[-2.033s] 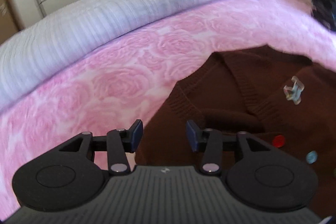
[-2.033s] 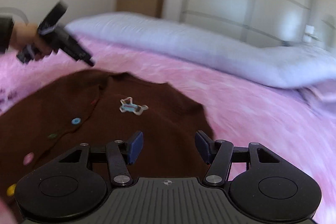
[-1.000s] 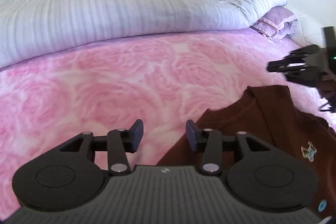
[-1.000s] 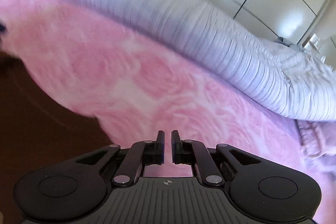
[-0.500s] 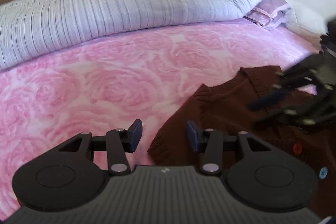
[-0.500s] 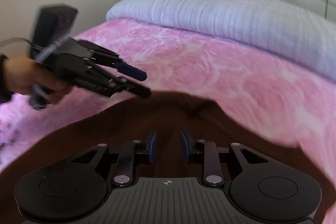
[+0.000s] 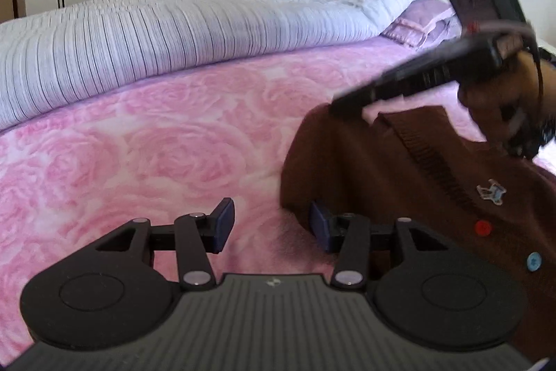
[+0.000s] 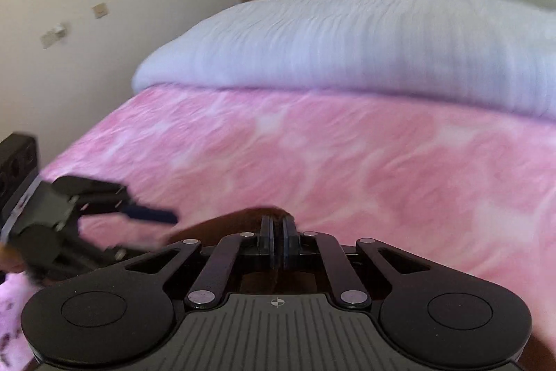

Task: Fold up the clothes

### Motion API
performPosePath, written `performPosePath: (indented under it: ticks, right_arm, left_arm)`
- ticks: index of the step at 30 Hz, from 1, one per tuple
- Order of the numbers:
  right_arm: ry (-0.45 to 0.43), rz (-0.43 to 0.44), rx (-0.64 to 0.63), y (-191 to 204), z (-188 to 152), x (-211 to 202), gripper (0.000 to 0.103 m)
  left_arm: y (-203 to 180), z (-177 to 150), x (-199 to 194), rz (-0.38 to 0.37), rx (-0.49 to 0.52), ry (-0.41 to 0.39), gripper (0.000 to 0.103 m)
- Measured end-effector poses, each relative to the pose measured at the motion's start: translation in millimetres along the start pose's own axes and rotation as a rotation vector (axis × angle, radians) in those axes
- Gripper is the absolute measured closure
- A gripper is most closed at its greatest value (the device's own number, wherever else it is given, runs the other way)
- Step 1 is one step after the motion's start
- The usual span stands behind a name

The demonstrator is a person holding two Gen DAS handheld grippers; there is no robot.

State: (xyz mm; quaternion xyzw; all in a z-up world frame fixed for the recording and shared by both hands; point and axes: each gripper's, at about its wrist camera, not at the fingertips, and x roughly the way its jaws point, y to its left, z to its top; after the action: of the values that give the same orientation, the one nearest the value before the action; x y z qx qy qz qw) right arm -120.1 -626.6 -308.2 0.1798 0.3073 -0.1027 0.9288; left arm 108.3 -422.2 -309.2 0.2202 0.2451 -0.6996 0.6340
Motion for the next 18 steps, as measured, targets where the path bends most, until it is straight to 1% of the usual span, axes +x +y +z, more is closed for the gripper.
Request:
performPosePath:
  ticks: [2,4,5,6,7,9,12,13,14,18]
  right_arm:
    - [0.023,-0.048,0.004,-8.1,3.4,9.1,0.100]
    - [0.110,-0.089,0.009,-13.9,-0.4,18.6,0.095]
    - [0.095,-0.105,0.019,-15.2,-4.4,14.1,0.088]
    - [0.077,-0.120,0.029,-16.4,-8.5,9.1,0.084]
    - [0.051,-0.092,0.053,-16.1,-12.6,0.9,0.082]
    - [0.048,-0.043,0.066,-15.3,-27.2,-19.4,0.072]
    - [0.081,-0.064,-0.004,-3.6,-52.1,-40.4,0.062]
    - [0.087,-0.060,-0.012,1.6,-62.2,-48.1,0.060]
    - [0.093,-0.055,-0.018,6.8,-72.3,-56.0,0.056]
    - [0.066,0.010,-0.034,53.9,-116.3,-100.4,0.053]
  left_arm:
    - [-1.6,-0.7,9.7,0.002,-0.012,0.027,0.060]
    - [-3.8,-2.3,16.2,0.022,-0.016,0.050,0.060]
    - [-4.5,-3.3,15.6,0.024,-0.016,0.052,0.060]
    - [-4.9,-4.3,14.5,0.025,-0.015,0.053,0.060]
    - [-3.6,-5.3,11.0,0.022,-0.014,0.048,0.060]
    - [0.1,-7.1,1.9,0.028,-0.006,0.034,0.060]
    - [3.3,-12.3,-12.4,0.082,0.066,0.032,0.060]
    - [3.1,-15.6,-14.7,0.101,0.095,0.050,0.060]
    - [2.2,-19.2,-17.3,0.110,0.110,0.068,0.060]
    - [-7.5,-36.4,-39.1,0.093,0.102,0.082,0.060]
